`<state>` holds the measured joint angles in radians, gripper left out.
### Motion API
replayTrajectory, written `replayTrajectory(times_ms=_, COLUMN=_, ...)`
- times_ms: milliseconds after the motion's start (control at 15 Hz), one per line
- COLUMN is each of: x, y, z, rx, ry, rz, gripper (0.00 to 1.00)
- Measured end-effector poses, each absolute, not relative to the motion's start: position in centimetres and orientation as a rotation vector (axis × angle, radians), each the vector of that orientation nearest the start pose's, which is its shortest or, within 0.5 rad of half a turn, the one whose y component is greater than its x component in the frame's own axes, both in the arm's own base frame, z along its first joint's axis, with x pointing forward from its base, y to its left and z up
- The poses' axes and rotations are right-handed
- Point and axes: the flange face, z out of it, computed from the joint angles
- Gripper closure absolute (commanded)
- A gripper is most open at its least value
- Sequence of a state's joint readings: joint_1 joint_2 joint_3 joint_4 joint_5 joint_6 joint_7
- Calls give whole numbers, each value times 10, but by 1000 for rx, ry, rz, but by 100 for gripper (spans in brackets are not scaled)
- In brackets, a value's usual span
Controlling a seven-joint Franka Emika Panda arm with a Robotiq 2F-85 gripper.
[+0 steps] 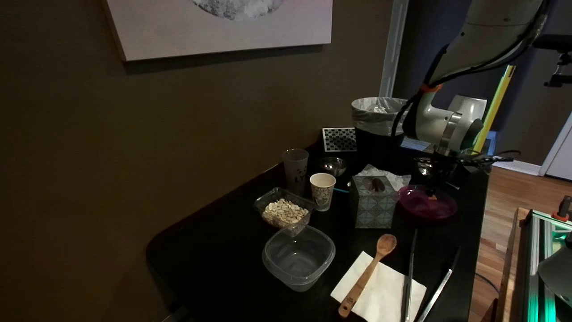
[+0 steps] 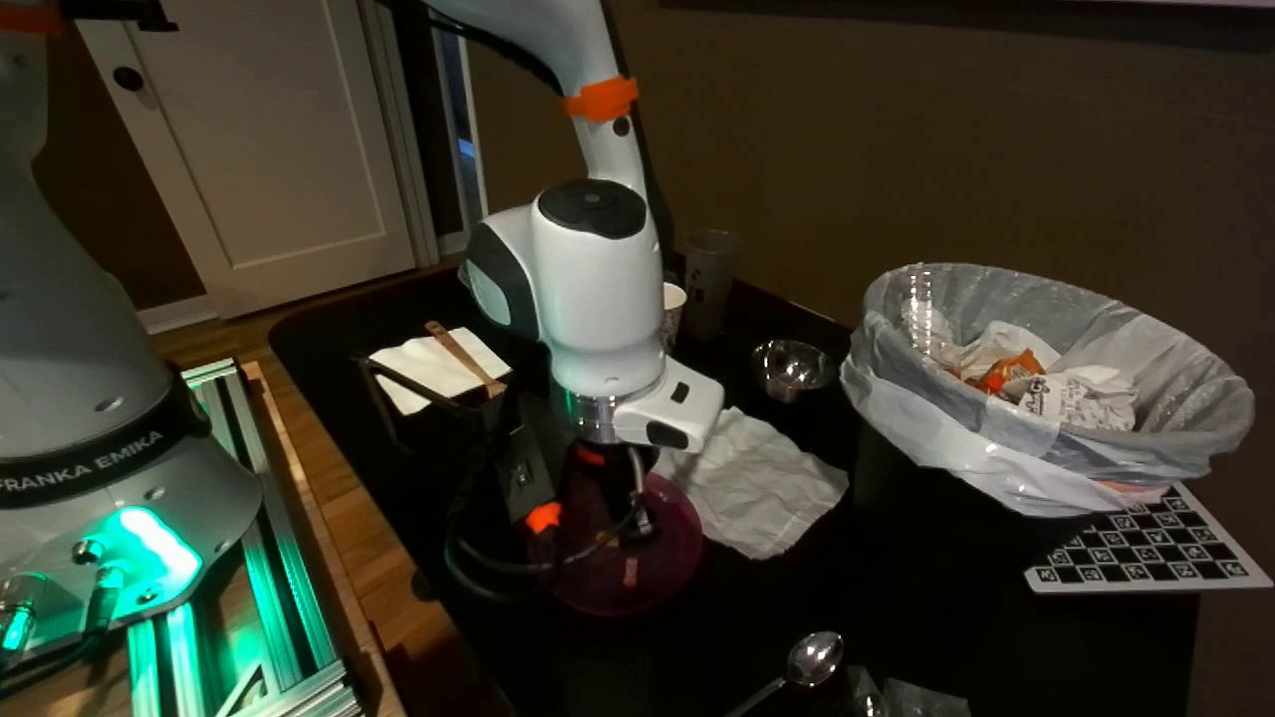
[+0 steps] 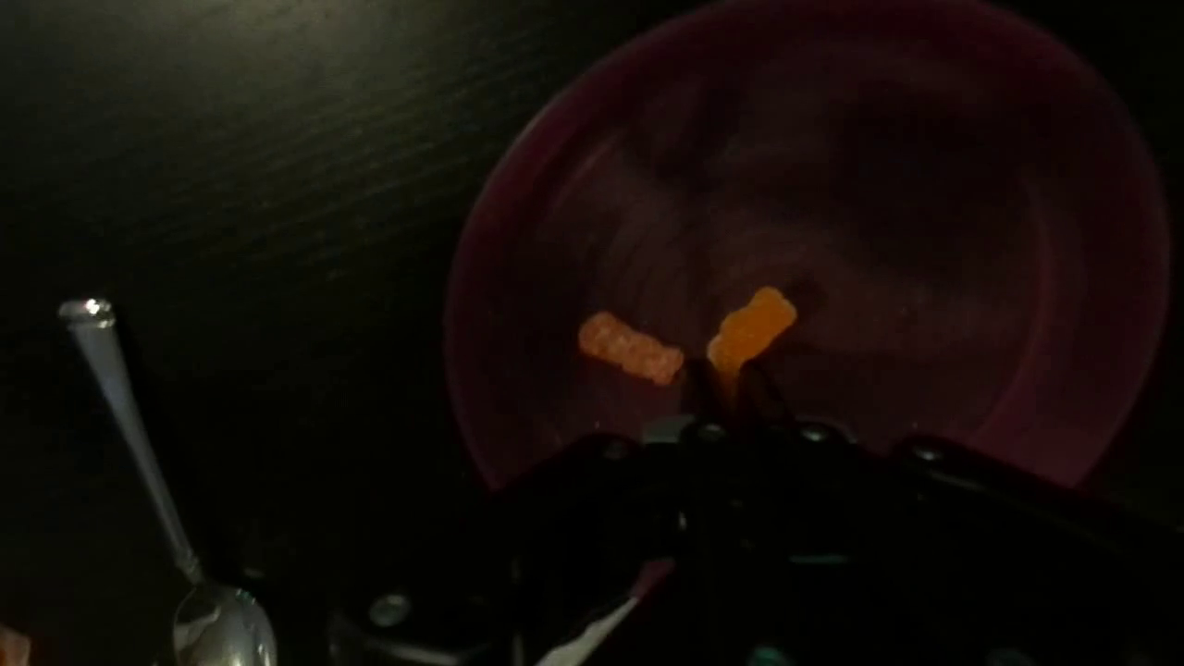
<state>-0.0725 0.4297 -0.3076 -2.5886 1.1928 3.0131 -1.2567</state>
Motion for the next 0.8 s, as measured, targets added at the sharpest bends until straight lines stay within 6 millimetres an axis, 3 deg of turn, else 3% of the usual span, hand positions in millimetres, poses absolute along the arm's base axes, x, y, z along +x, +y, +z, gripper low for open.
replayTrajectory(times_ms=467, x=373, y=-245, z=156, rx=-3197, ry=395, rz=-352, gripper=98)
replayTrajectory(times_ms=800, x=415, y=-262, z=170, rx=-3222, ry=337, rz=-463, gripper=95)
